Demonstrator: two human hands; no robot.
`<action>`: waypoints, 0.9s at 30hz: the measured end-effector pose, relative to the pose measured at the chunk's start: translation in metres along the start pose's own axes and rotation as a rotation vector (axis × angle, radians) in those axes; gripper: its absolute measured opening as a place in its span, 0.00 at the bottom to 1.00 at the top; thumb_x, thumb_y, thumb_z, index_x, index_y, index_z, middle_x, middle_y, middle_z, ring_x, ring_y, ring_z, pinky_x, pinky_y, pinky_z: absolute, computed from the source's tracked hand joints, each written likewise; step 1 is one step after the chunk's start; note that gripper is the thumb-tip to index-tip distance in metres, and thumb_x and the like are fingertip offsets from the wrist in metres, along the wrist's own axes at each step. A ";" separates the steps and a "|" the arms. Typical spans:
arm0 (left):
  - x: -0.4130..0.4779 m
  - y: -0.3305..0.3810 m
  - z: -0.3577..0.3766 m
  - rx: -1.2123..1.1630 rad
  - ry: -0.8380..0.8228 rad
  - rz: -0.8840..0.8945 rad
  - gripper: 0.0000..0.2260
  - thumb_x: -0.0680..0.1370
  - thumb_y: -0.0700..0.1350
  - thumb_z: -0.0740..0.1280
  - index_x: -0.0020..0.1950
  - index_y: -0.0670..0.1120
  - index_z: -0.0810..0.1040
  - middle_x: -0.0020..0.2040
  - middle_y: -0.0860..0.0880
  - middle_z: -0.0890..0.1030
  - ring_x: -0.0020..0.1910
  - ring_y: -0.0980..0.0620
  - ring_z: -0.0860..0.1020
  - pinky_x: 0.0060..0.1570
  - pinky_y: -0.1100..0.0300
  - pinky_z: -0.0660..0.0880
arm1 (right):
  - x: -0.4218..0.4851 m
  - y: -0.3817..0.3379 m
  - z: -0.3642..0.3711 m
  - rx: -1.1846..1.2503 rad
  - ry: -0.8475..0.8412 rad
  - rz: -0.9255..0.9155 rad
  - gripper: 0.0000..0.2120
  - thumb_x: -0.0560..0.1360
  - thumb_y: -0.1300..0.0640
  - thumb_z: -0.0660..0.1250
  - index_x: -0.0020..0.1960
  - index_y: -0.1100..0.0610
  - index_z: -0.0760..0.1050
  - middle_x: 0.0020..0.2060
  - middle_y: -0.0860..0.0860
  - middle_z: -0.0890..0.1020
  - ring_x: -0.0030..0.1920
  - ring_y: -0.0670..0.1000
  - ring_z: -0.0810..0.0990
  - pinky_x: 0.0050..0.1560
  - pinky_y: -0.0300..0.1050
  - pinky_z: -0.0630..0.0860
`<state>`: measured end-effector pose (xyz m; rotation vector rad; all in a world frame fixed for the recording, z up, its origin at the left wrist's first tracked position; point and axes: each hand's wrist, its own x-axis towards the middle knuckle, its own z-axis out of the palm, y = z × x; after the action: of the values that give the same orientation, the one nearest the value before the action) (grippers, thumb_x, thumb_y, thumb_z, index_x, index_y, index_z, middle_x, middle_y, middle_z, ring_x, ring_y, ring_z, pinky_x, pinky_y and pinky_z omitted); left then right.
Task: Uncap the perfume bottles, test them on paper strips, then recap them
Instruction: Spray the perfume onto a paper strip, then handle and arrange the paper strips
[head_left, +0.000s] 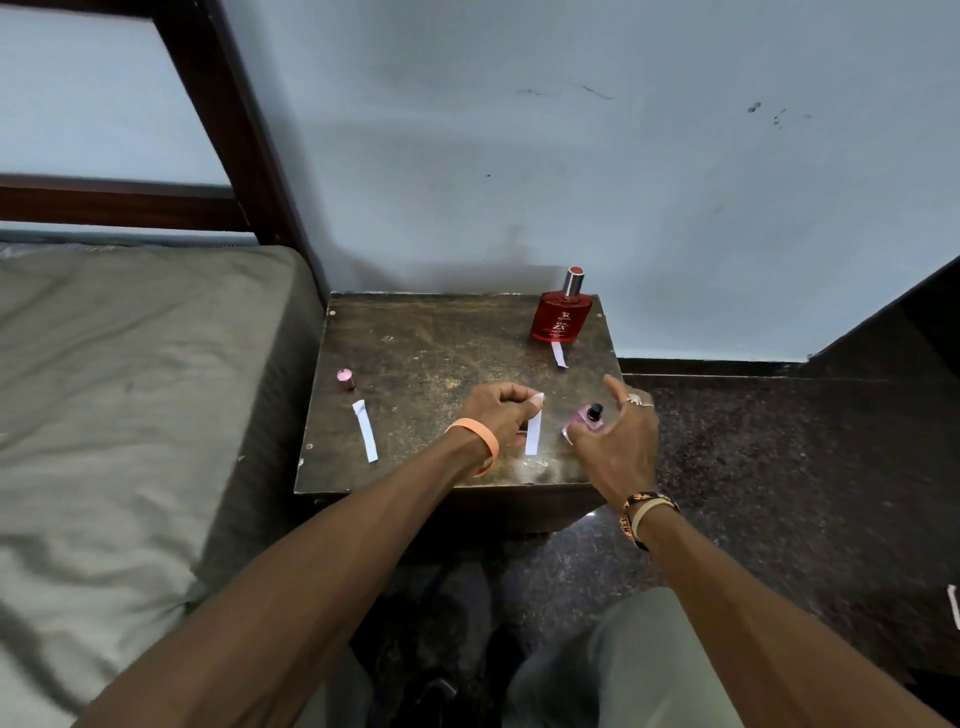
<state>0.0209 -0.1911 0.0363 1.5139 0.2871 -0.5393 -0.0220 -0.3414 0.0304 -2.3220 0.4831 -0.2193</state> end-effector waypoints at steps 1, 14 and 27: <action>-0.002 0.003 -0.008 -0.012 0.014 0.010 0.01 0.76 0.41 0.70 0.44 0.46 0.80 0.50 0.42 0.84 0.52 0.45 0.82 0.49 0.49 0.81 | -0.001 -0.005 -0.002 -0.027 0.038 -0.018 0.32 0.67 0.57 0.74 0.70 0.54 0.71 0.64 0.56 0.74 0.65 0.56 0.72 0.65 0.61 0.72; -0.018 0.015 -0.175 -0.255 0.309 0.036 0.04 0.78 0.37 0.64 0.46 0.43 0.78 0.43 0.43 0.82 0.45 0.45 0.81 0.42 0.54 0.81 | -0.016 -0.109 0.078 -0.054 -0.235 -0.379 0.17 0.76 0.57 0.65 0.65 0.53 0.77 0.51 0.52 0.82 0.54 0.53 0.79 0.57 0.54 0.75; 0.009 -0.016 -0.244 -0.393 0.432 -0.066 0.03 0.78 0.36 0.65 0.46 0.42 0.77 0.44 0.43 0.82 0.43 0.46 0.81 0.48 0.53 0.80 | -0.014 -0.156 0.200 -0.101 -0.506 -0.322 0.21 0.75 0.59 0.68 0.68 0.56 0.74 0.58 0.54 0.82 0.58 0.54 0.80 0.59 0.52 0.76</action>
<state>0.0567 0.0484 0.0047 1.2259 0.7358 -0.1836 0.0672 -0.1063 -0.0020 -2.4273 -0.1346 0.2455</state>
